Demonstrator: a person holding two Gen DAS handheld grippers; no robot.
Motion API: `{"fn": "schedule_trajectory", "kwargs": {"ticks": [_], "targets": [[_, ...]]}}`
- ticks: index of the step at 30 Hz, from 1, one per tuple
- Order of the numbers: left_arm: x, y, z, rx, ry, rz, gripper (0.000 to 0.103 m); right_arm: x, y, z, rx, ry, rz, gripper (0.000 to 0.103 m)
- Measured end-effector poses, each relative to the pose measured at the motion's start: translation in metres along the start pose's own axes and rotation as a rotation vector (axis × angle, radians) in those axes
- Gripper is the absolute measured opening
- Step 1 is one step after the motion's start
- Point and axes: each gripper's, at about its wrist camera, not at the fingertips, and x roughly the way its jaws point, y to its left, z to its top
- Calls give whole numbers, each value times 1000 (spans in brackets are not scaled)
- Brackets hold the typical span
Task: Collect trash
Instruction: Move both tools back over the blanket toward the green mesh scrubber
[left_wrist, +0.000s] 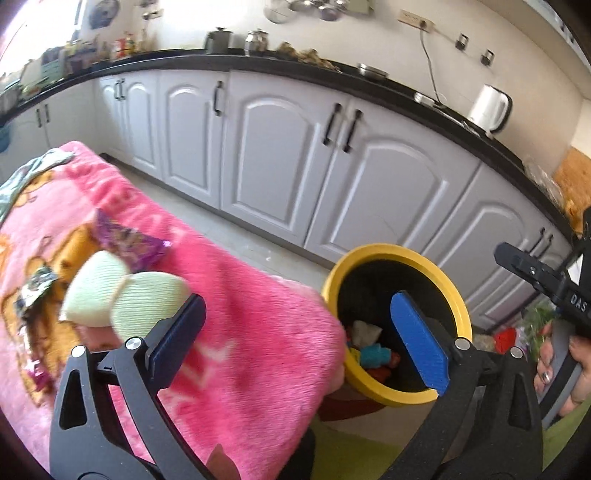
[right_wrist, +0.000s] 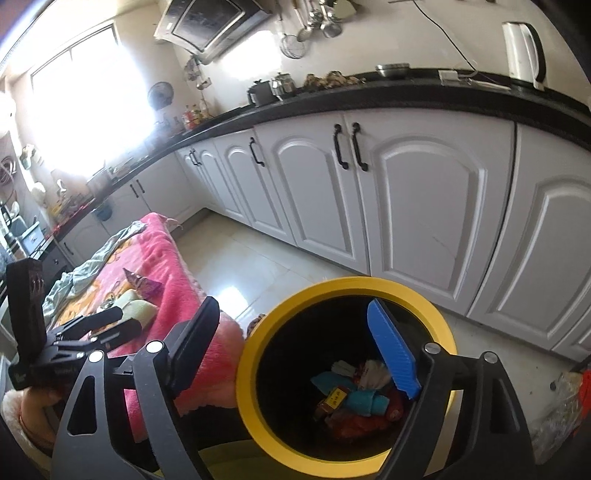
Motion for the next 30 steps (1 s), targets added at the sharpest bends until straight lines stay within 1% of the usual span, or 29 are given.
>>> {"fn": "schedule_trajectory", "kwargs": {"ticks": [5, 12, 19, 30], "targets": [[-23, 22, 1, -35, -33, 24, 92, -4, 25, 2, -55, -14, 25, 84], [-48, 49, 2, -72, -76, 63, 92, -7, 67, 1, -156, -20, 56, 86], [-71, 82, 0, -132, -115, 102, 92, -6, 104, -3, -243, -14, 91, 88], [-98, 128, -3, -217, -162, 147, 92, -4, 150, -7, -322, -3, 146, 89]]}}
